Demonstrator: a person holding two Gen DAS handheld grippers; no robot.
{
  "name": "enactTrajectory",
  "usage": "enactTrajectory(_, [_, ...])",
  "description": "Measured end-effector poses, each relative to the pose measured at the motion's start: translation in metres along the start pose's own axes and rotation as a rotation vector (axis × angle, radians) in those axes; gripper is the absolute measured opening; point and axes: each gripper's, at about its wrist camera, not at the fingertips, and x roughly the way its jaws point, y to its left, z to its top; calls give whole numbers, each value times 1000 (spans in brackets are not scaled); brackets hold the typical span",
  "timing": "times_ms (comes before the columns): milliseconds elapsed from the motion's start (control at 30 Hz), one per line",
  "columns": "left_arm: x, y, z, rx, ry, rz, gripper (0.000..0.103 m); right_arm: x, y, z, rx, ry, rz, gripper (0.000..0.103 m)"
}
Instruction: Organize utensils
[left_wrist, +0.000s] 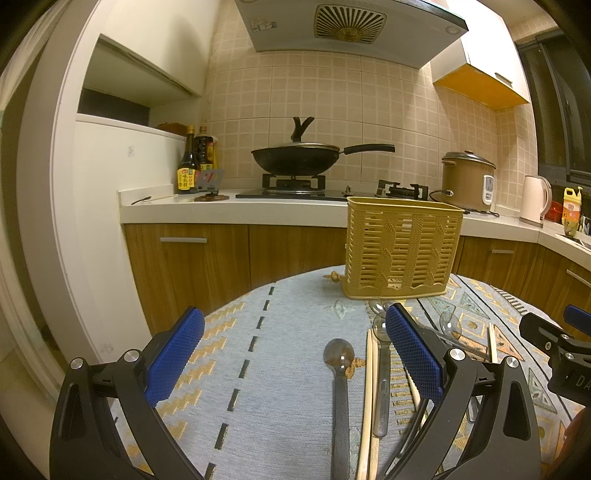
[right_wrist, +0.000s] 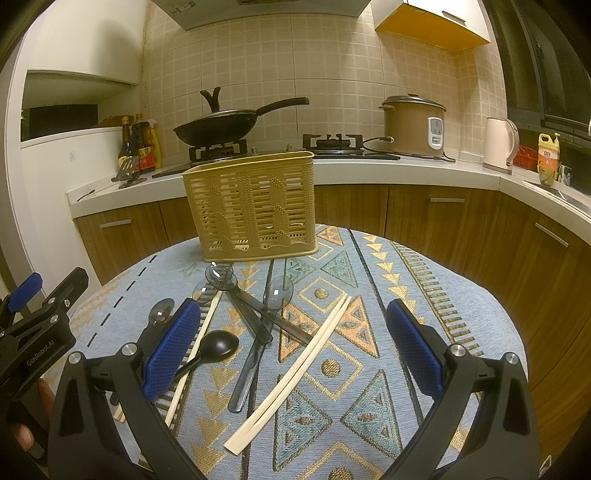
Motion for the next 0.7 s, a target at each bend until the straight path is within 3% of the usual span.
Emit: enactTrajectory(700, [2,-1,-3,-11,17,-15,95,2,4,-5,-2,0,-2,96])
